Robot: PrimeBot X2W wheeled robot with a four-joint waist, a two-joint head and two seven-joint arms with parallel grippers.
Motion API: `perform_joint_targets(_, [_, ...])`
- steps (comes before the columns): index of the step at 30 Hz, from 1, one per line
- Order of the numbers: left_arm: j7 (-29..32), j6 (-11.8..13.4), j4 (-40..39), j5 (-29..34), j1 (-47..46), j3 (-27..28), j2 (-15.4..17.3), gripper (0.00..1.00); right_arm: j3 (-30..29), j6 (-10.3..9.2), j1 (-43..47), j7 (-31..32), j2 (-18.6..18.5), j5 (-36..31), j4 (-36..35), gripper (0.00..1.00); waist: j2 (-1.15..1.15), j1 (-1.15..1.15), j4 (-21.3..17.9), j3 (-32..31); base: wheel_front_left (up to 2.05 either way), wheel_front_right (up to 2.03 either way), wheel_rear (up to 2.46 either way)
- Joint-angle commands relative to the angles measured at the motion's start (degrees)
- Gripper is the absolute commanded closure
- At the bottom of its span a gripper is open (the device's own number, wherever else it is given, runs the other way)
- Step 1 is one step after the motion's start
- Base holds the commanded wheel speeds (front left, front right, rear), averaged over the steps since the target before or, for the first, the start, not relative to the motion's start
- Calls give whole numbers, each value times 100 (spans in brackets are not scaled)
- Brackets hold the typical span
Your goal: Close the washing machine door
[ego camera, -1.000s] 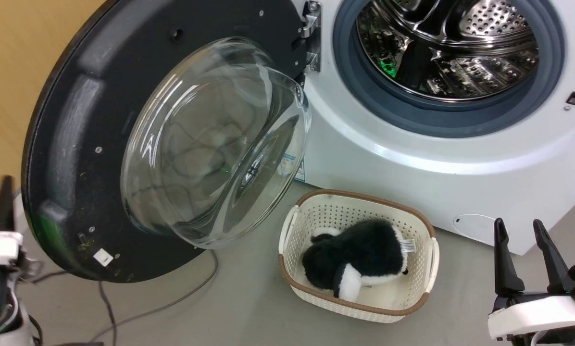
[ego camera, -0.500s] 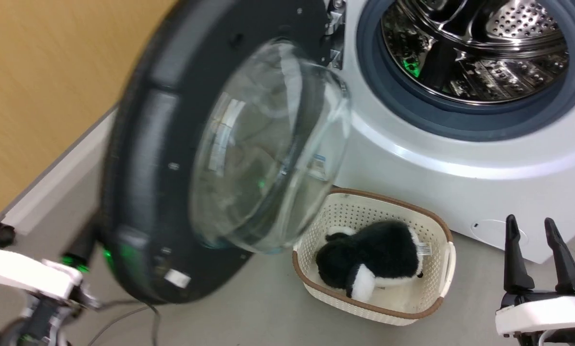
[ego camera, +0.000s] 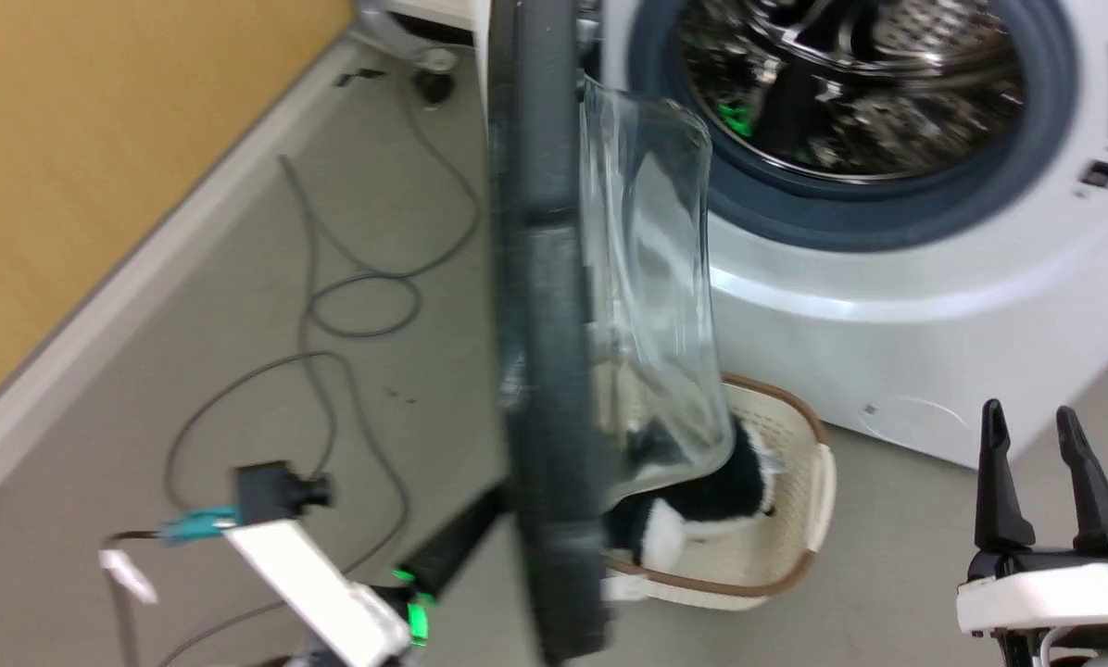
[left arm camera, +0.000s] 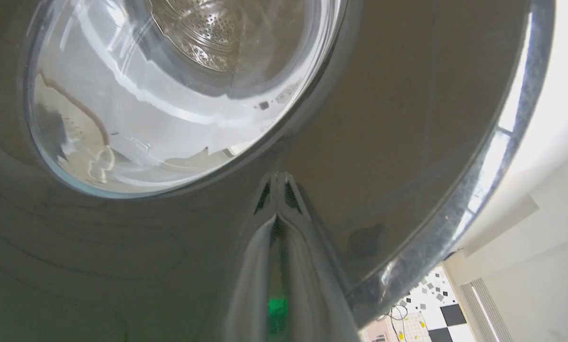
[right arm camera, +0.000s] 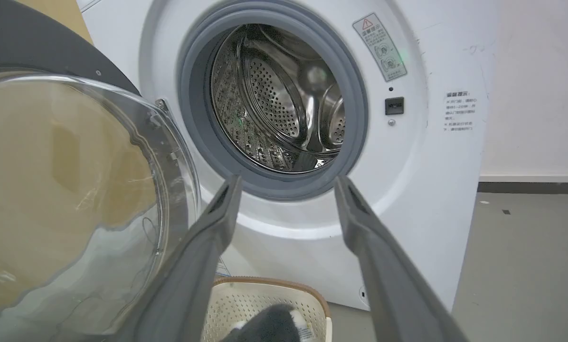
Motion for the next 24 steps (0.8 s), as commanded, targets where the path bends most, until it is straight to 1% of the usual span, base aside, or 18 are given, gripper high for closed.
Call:
perform_joint_targets(1, [-92, -26, -49, 36, 71, -197, -52, 100, -5, 5, -102, -25, 14, 46, -20, 0, 0, 0, -250, 75, 0, 0, 0])
perform_joint_targets(4, [-316, -26, -29, 89, -10, -729, -97, 100, -53, 5, -142, -25, 14, 34, -35, 0, 0, 0, -516, 151, 0, 0, 0])
perform_joint_targets(9, [-839, -26, 373, 285, -424, -1497, -134, 100, 16, 5, -203, -25, 14, 42, -25, 0, 0, 0, -1005, 194, 0, 0, 0])
perform_joint_targets(11, [-1153, -26, 602, 376, -616, -1716, -145, 100, 32, 5, -225, -25, 14, 57, -25, 0, 0, 0, -1207, 200, 0, 0, 0])
perform_joint_targets(15, [-1756, -26, 1050, 367, -1019, -2117, -171, 100, 38, 5, -233, -25, 14, 64, -28, 0, 0, 0, -1563, 214, 0, 0, 0])
perform_joint_targets(19, [-2159, -26, 1516, 393, -1385, -2537, -179, 100, 13, 5, -206, -25, 14, 57, -30, 0, 0, 0, -1796, 228, 0, 0, 0])
perform_joint_targets(24, [-2568, -26, 1885, 289, -1657, -2911, -158, 100, 52, 5, -160, -25, 14, 72, -44, 0, 0, 0, -1958, 205, 0, 0, 0])
